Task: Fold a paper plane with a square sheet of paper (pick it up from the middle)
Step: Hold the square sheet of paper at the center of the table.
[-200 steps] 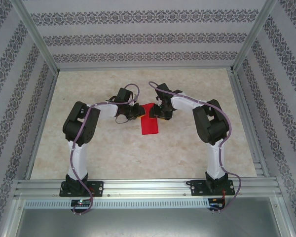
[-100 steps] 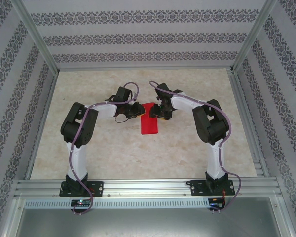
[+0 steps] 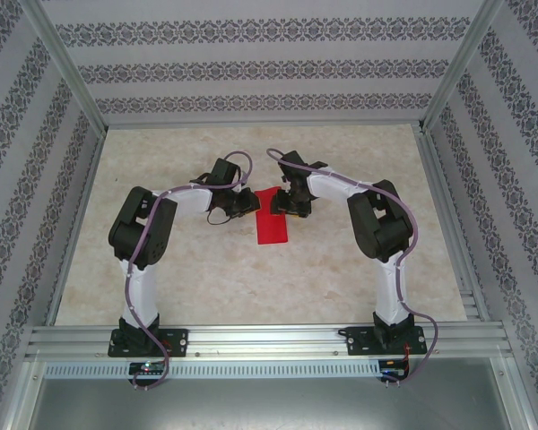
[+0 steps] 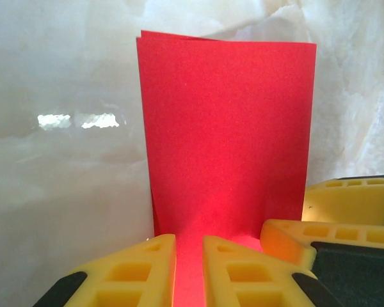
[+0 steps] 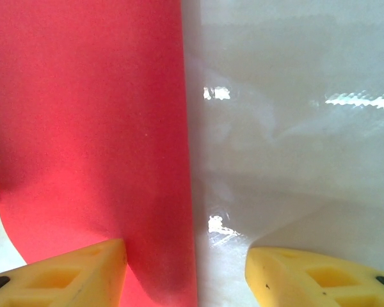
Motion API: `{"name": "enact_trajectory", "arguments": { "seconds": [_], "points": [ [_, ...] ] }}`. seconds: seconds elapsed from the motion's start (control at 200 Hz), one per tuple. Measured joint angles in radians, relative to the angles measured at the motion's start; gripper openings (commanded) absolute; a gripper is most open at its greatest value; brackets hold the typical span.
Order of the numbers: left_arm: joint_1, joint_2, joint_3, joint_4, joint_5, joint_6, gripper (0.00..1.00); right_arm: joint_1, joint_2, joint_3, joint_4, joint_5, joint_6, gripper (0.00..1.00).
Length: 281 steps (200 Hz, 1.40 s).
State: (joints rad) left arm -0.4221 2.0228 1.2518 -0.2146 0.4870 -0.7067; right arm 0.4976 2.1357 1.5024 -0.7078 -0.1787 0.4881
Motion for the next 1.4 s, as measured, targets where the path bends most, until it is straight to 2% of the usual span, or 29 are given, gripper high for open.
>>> {"name": "enact_trajectory", "arguments": {
  "seconds": [0.25,0.709,1.404],
  "points": [
    [-0.006,-0.033,0.023,-0.038,-0.026,0.022,0.2,0.006,0.002,0.003,-0.004,0.019,0.0,0.58],
    [-0.029,-0.034,0.03,-0.073,0.003,0.026,0.15,0.006,0.002,0.003,-0.004,0.02,0.0,0.58],
    [-0.039,0.034,0.066,-0.142,0.004,0.027,0.14,0.006,0.002,0.003,-0.004,0.018,0.0,0.59]
  ]
}}
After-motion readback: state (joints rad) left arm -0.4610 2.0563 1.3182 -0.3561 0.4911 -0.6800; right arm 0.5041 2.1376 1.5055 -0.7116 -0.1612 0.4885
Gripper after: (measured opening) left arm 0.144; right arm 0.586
